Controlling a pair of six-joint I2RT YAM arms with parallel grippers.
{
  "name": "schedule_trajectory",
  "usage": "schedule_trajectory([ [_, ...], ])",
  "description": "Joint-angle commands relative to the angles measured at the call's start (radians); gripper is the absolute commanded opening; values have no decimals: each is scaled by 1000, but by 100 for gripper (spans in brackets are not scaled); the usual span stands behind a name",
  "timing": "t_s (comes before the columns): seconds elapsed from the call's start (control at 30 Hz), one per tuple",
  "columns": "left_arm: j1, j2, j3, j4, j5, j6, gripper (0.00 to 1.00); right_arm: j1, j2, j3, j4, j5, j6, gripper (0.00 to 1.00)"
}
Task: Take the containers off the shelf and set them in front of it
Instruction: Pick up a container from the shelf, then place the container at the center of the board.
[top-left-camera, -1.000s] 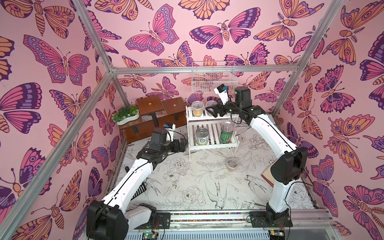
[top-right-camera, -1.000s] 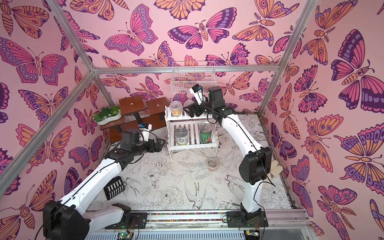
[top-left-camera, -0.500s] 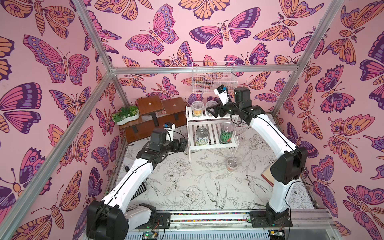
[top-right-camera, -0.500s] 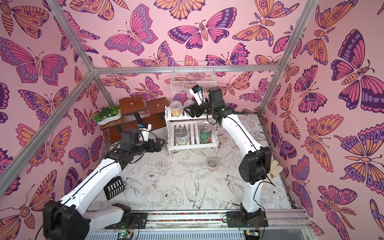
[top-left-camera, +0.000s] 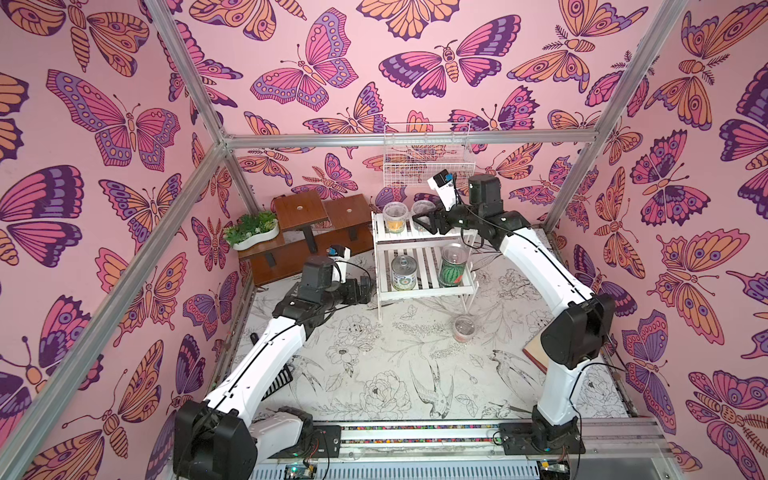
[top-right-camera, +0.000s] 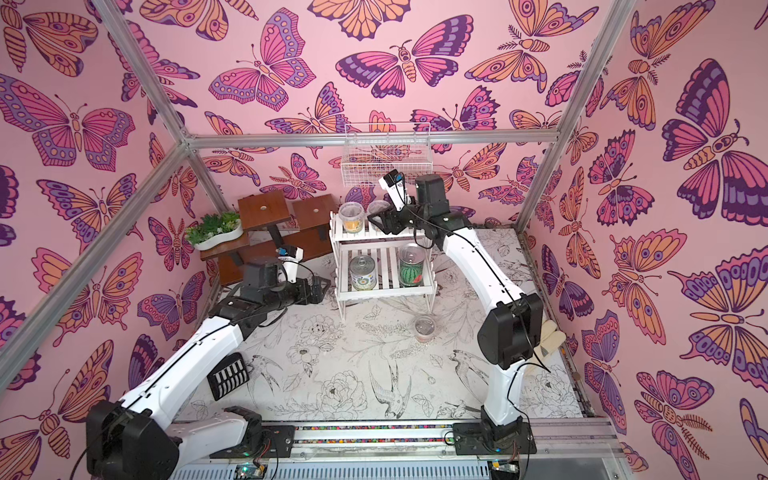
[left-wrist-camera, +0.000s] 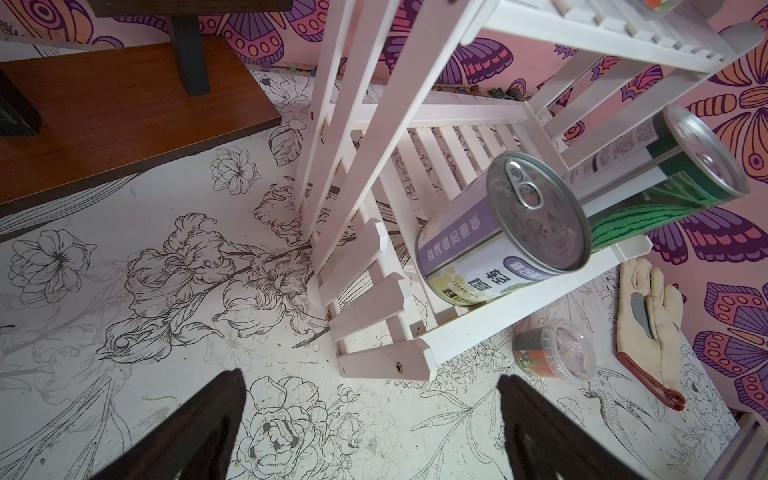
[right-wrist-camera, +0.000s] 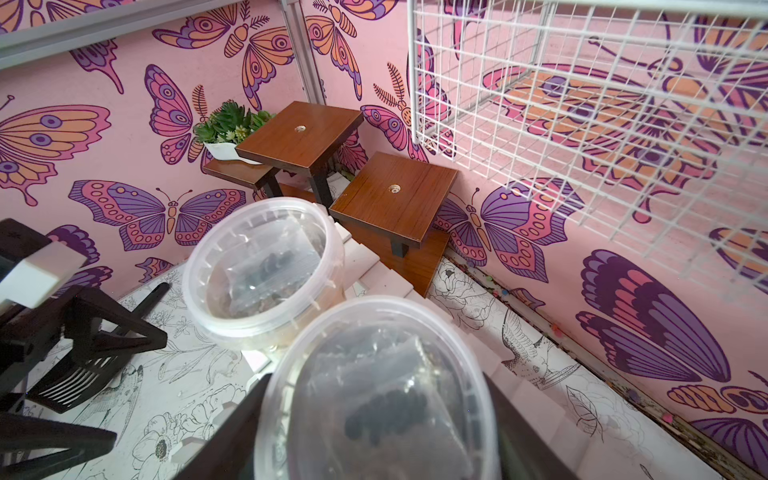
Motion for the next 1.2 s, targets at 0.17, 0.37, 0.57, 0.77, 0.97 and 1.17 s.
schedule_trajectory([
  [0.17,8,13,6,17,6,20,100,0,-66,25,-11,-3,21,49],
  [0.37,9,7,0,18,9,19,100,2,-156,-50,14,-13,51,48],
  [0.57,9,4,-6,18,15,19,100,8,-282,-194,47,-33,94,48],
  [0.77,8,-4,-17,19,25,25,100,32,-458,-406,61,-14,96,47],
  [0.97,8,-15,-41,17,45,37,100,73,-589,-612,80,-7,111,47],
  [1.17,9,-49,-86,18,46,22,100,148,-681,-805,151,27,154,46],
])
